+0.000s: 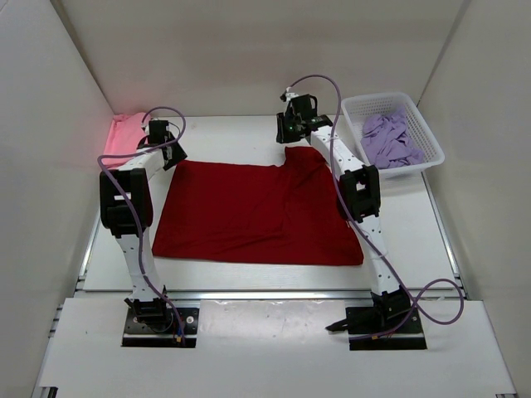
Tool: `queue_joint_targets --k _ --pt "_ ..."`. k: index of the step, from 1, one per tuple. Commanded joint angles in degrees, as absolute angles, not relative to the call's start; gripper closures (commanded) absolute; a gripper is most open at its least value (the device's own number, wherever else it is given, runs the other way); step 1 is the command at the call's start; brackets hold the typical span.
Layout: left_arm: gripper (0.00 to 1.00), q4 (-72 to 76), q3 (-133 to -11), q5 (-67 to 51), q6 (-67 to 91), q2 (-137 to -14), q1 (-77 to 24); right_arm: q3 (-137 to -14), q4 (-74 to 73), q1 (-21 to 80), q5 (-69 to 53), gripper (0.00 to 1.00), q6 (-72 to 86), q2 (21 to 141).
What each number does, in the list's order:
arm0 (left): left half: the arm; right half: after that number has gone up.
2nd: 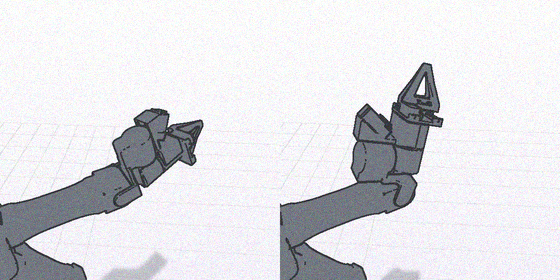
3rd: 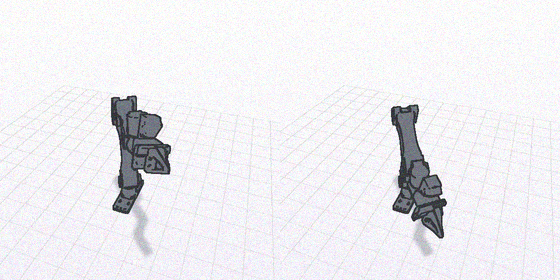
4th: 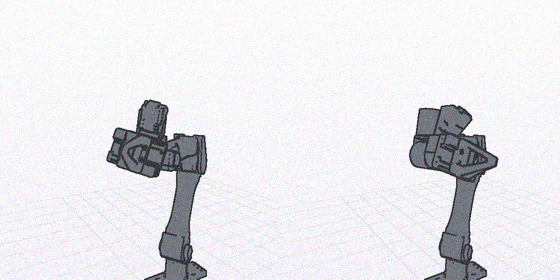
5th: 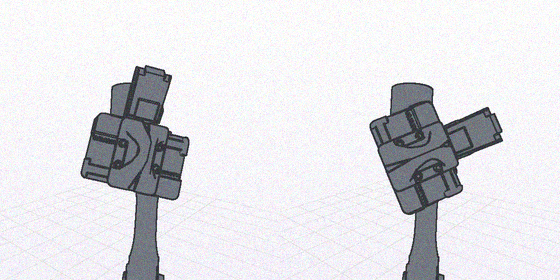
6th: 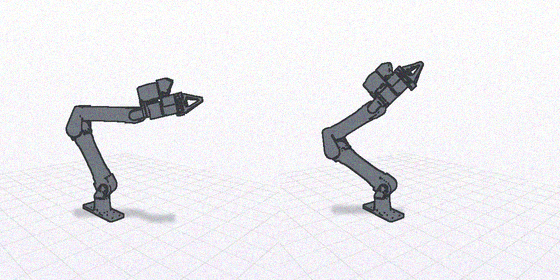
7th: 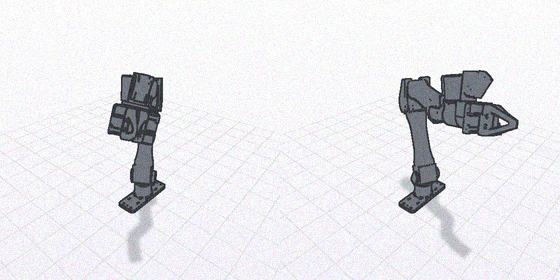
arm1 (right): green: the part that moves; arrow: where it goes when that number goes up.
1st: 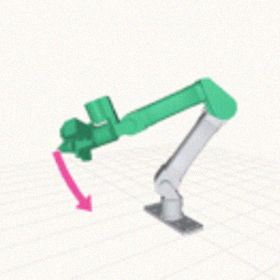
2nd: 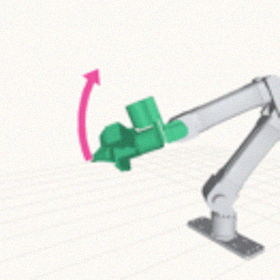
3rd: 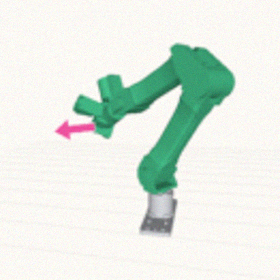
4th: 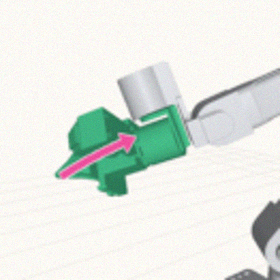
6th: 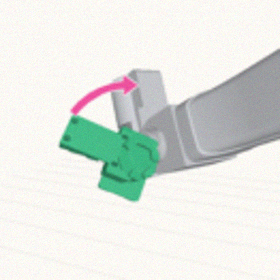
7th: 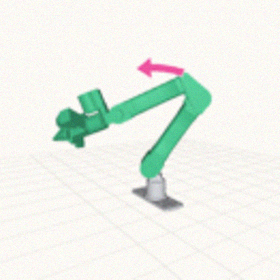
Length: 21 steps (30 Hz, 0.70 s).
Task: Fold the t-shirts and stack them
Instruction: Grap the side of the flattened tshirt furthest away from the robot with both arms
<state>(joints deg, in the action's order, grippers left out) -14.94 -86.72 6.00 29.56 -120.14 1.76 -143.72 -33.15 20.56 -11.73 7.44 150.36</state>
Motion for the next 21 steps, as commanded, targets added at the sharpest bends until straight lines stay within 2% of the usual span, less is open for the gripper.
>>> queue_joint_targets --k 1,8,15,18,21 --pt "0.46 -13.54 -86.05 6.85 29.53 -115.22 2.02 -145.29 -34.44 19.78 -6.96 0.75 6.77 146.6" --pt "0.46 -13.53 -86.75 6.5 29.53 -116.1 1.41 -145.63 -40.86 20.04 -0.8 0.73 4.66 150.64" --pt "0.47 -13.36 -86.22 6.15 29.36 -115.66 1.32 -145.54 -38.41 20.83 -4.03 0.71 5.36 153.28" --pt "0.46 -13.18 -86.31 5.89 29.44 -116.01 1.14 -145.37 -37.01 20.57 -6.32 0.77 6.94 153.89" --pt "0.47 -13.88 -86.57 5.8 29.01 -116.45 0.79 -145.81 -35.08 19.87 -8.43 0.88 8.34 154.07"
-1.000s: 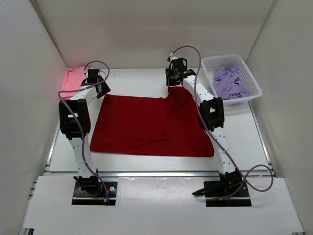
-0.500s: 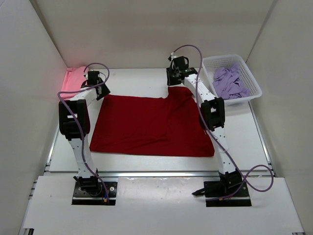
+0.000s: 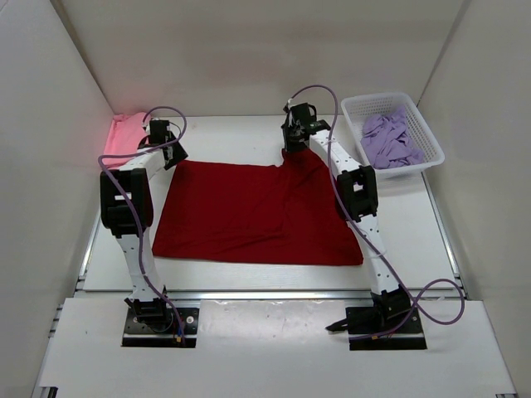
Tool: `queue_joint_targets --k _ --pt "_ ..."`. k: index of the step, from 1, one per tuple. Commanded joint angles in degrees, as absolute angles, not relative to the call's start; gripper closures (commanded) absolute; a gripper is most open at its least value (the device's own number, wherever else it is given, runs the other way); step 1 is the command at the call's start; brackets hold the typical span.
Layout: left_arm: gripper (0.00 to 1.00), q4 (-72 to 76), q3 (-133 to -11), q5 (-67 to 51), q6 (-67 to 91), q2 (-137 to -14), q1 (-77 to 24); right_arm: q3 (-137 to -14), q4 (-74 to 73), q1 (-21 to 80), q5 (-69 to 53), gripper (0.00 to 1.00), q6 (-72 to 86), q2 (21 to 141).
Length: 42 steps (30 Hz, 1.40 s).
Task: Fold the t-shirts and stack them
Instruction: Grap the side of the flattened tshirt furthest away from the robot with both arms
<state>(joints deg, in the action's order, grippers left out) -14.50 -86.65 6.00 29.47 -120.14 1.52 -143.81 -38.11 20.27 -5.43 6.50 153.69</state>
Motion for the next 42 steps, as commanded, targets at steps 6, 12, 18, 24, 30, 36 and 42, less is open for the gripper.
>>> queue_joint_targets --k 6,12,18,24,30,36,42 --pt "0.47 -13.1 -85.61 5.37 29.18 -115.84 0.96 -146.43 -32.97 18.89 -19.13 0.99 13.44 155.65" --pt "0.47 -11.6 -84.02 4.92 29.79 -113.73 1.93 -147.65 -27.6 19.07 -27.24 0.95 15.99 154.7" --pt "0.42 -13.45 -87.61 6.33 27.6 -115.22 1.76 -149.15 -29.7 16.71 -24.45 0.53 14.33 147.41" --pt "0.4 -20.03 -94.82 8.69 25.22 -122.16 1.93 -148.89 -37.86 12.66 -21.71 0.62 11.16 142.83" --pt "0.38 -25.22 -101.42 10.37 22.85 -127.35 0.88 -151.08 -43.76 13.09 -21.36 0.65 9.32 145.19" --pt "0.4 -29.17 -107.4 8.09 22.32 -131.83 0.79 -152.05 -45.52 13.62 -22.06 0.65 8.7 145.2" --pt "0.4 -34.09 -114.68 7.03 20.92 -135.6 0.79 -153.54 -46.49 13.19 -21.97 0.64 7.74 142.92"
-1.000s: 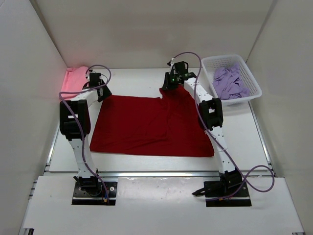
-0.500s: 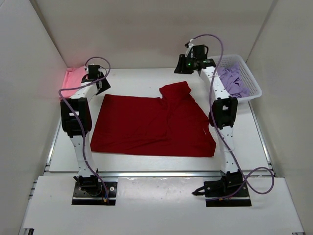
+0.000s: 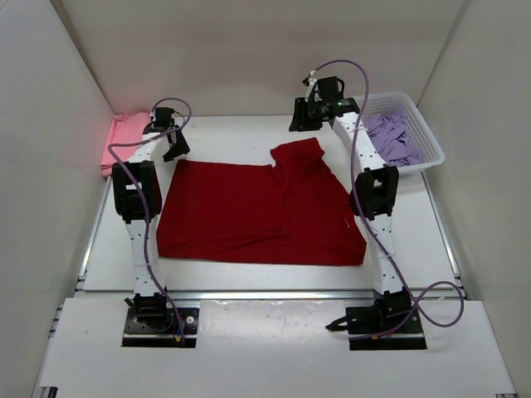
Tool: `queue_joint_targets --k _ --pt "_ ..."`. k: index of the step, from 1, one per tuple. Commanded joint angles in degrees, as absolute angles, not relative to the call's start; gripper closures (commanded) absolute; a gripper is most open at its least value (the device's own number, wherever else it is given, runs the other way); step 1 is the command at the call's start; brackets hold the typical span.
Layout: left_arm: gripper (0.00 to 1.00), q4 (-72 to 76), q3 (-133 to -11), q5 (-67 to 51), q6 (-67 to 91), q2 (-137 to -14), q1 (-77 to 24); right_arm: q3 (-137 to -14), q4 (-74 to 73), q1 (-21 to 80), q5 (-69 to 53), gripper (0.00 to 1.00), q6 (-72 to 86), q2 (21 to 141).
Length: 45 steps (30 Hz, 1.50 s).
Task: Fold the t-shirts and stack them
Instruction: Grap the side of the flattened tshirt furthest away from the robot with both arms
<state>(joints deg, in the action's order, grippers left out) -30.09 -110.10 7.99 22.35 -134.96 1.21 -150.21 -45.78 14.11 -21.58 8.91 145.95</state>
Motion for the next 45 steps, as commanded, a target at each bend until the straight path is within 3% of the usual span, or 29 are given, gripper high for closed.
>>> queue_joint_targets --k 1,5,13,16,23,27,32,38,41,45 --pt "0.41 -35.32 -115.13 6.94 20.92 -136.57 1.23 -153.72 -46.93 13.1 -21.8 0.64 7.82 142.74" --pt "0.48 -38.49 -118.73 6.76 20.48 -138.25 -0.77 -154.42 -46.76 11.87 -22.67 0.63 8.0 140.11" --pt "0.46 -37.88 -115.32 9.84 20.4 -136.23 -1.49 -154.25 -47.11 9.23 -23.91 0.59 7.48 136.93" --pt "0.51 -37.62 -113.57 11.06 20.48 -135.27 -1.41 -154.51 -47.2 8.7 -24.0 0.59 7.65 137.2" --pt "0.4 -28.41 -100.66 11.6 23.55 -126.84 0.0 -154.07 -47.37 9.23 -24.17 0.58 7.3 138.6" --pt "0.51 -28.03 -100.45 11.77 22.59 -126.82 -0.17 -153.98 -47.38 10.19 -23.99 0.59 7.56 138.78" --pt "0.54 -29.71 -103.1 11.42 22.15 -128.93 -0.7 -153.64 -47.2 10.63 -24.0 0.59 7.3 138.52" --pt "0.9 -28.91 -104.41 11.86 22.67 -128.32 -0.97 -152.67 -46.5 10.9 -21.54 0.57 6.41 139.92" --pt "1.0 -28.74 -104.85 12.65 21.54 -127.71 -1.23 -152.05 -45.62 10.2 -17.59 0.58 5.98 141.94" --pt "1.0 -27.68 -103.1 13.19 20.92 -125.51 -1.41 -151.52 -44.56 8.71 -10.04 0.56 5.01 146.5"
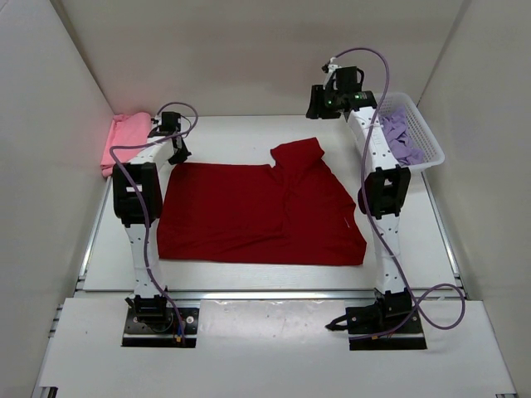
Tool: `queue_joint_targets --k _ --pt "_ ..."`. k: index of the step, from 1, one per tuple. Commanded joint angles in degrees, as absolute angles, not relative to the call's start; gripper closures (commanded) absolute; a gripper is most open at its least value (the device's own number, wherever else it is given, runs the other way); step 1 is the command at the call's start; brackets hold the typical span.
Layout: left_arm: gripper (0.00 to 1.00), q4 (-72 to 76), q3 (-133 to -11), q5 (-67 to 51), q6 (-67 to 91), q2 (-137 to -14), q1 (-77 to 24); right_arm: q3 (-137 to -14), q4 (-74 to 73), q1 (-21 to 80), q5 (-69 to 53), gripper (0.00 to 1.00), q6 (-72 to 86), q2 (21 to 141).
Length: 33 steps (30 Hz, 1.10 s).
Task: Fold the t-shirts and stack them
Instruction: Grap the side of the flattened tshirt furthest away from the robot with both arms
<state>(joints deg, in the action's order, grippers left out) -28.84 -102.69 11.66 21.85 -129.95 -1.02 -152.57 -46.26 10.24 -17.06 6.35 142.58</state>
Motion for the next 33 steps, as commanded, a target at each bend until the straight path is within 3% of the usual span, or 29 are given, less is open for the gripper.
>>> queue_joint_targets --k 1,21,27,33 --pt "1.0 -27.16 -102.92 12.92 21.09 -124.72 -1.06 -151.52 -43.52 8.53 -8.54 0.53 5.36 147.64" --pt "1.0 -22.15 -93.08 9.59 22.23 -115.93 -2.64 -145.81 -39.55 7.91 -14.06 0.41 8.7 155.3" --pt "1.0 -19.6 -90.8 7.83 22.59 -114.35 -3.08 -144.93 -37.18 6.59 -19.24 0.56 12.21 156.17" --pt "1.0 -18.28 -89.39 6.77 22.59 -113.55 -2.73 -146.6 -36.65 5.72 -22.93 0.86 15.73 157.32"
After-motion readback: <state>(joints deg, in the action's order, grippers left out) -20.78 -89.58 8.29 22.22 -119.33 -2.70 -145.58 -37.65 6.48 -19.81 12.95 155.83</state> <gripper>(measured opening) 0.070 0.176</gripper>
